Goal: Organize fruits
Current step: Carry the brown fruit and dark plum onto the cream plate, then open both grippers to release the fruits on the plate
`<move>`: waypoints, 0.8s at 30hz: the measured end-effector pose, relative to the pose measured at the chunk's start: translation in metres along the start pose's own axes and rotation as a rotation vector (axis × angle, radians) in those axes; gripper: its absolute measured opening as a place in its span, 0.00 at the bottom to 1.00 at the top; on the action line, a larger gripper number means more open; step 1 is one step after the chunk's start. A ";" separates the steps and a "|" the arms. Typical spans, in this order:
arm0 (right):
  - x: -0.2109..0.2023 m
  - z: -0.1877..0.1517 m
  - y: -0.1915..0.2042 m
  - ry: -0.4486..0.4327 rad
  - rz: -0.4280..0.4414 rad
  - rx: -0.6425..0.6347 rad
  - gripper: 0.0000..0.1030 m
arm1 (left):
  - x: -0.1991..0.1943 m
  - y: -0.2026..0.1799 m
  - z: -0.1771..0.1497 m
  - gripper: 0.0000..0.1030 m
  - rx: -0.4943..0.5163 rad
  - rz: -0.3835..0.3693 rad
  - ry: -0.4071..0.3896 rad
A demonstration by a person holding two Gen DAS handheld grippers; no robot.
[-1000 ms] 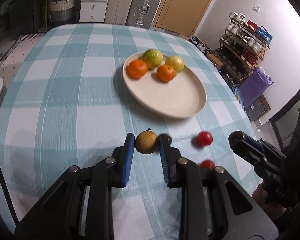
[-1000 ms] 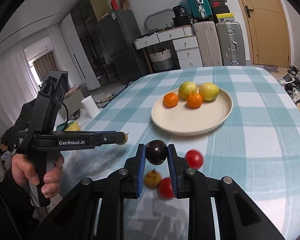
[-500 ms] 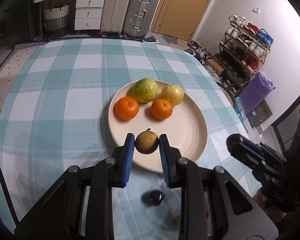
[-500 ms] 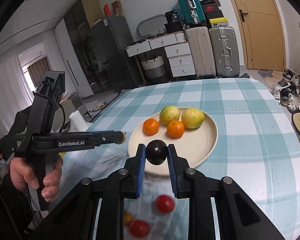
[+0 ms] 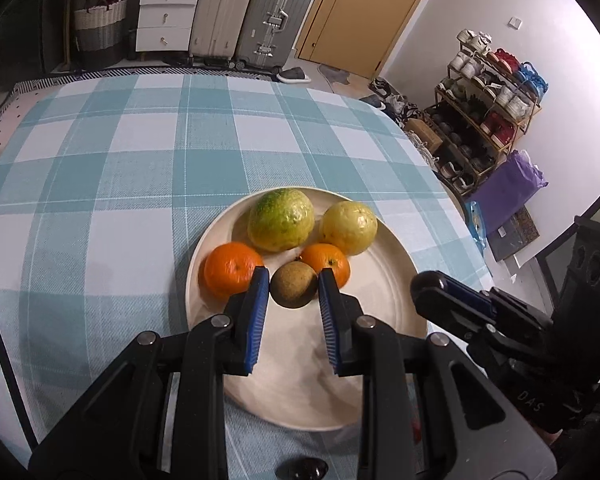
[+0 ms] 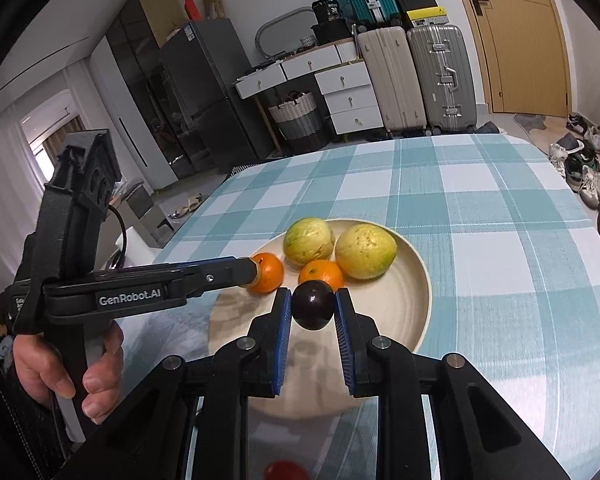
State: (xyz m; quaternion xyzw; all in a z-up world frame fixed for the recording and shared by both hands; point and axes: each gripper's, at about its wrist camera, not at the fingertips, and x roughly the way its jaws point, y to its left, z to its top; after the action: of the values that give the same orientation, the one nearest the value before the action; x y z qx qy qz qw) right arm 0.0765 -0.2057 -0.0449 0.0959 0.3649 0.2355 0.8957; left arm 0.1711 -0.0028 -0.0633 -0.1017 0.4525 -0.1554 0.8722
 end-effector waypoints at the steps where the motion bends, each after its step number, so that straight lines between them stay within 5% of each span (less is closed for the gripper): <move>1: 0.003 0.003 -0.002 0.004 0.003 0.004 0.22 | 0.003 0.001 0.002 0.22 0.000 0.000 -0.001; 24: 0.043 0.013 -0.019 0.051 -0.059 0.066 0.27 | 0.026 0.003 0.014 0.22 -0.009 -0.008 0.016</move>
State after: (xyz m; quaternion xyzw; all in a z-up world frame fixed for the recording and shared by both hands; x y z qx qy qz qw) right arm 0.1191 -0.2011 -0.0677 0.1087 0.3977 0.1993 0.8890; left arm 0.1971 -0.0092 -0.0756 -0.1064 0.4596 -0.1577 0.8675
